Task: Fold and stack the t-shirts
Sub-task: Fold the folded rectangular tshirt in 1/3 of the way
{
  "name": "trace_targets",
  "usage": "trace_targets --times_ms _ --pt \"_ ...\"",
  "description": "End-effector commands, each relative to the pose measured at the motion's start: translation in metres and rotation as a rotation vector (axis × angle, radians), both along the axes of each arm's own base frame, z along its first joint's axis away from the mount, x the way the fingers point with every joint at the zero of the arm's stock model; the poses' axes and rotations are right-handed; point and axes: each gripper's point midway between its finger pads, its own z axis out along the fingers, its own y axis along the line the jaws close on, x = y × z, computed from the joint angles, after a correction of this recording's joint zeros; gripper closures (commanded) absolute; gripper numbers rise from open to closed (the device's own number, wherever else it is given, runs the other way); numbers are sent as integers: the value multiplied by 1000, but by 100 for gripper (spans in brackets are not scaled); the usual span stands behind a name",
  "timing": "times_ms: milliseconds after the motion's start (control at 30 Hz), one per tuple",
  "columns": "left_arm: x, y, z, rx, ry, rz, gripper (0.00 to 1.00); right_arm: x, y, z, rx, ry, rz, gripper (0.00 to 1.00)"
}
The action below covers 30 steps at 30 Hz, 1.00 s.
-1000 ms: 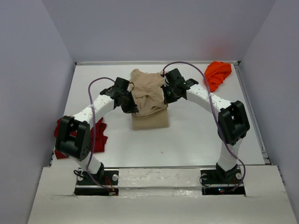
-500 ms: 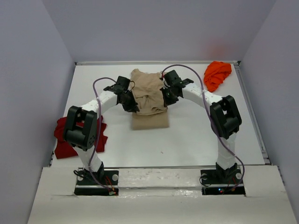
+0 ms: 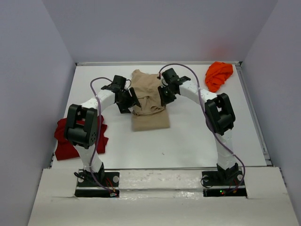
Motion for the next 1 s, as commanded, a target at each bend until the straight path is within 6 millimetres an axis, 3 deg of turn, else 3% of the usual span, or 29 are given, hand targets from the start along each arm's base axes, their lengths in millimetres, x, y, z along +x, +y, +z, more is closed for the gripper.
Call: trace_targets --times_ms 0,100,133,200,233,267,300,367,400,433,467,500,533,567,600,633,667,700,800,967 --pt "18 2 20 1 -67 -7 21 32 6 27 39 -92 21 57" --pt "22 3 26 10 -84 -8 21 46 1 31 -12 -130 11 45" --pt "25 4 34 15 -110 -2 21 58 0 43 -10 -161 4 38" --pt "29 11 55 43 -165 17 21 63 -1 58 -17 -184 -2 37" --pt "29 20 63 94 -191 33 21 66 -3 75 -10 -214 -22 36" --pt "28 23 70 112 -208 44 21 64 -3 72 -13 -208 -22 36" --pt "25 25 79 122 -229 48 21 63 -8 88 -15 -241 -37 36" --pt "15 32 110 148 -309 59 22 56 -22 94 -69 -258 -91 36" --pt "11 34 117 164 -324 60 22 49 -22 101 -79 -274 -95 36" --pt "7 34 123 173 -339 56 23 40 -26 129 -62 -320 -123 36" --pt "-2 34 122 221 -344 52 26 24 -31 117 -80 -286 -123 39" --pt "-11 32 132 226 -369 48 28 11 -29 119 -81 -282 -117 41" --pt "-19 29 132 241 -373 38 32 -3 -32 134 -56 -294 -146 46" --pt "-34 21 123 265 -354 23 40 -22 -42 108 -86 -228 -155 78" --pt "-44 15 125 249 -361 9 46 -34 -35 103 -44 -202 -156 98" --pt "-50 8 120 232 -357 -12 51 -44 -36 108 -24 -213 -161 100" --pt "-60 3 103 226 -318 -39 79 -56 -29 101 -18 -207 -139 100" --pt "-64 0 94 226 -298 -50 99 -68 -29 84 -26 -179 -127 100" --pt "-66 -5 58 256 -229 -73 100 -80 -21 75 25 -150 -115 100" --pt "-57 -28 34 204 -189 -130 100 -86 3 57 79 -94 -58 100"
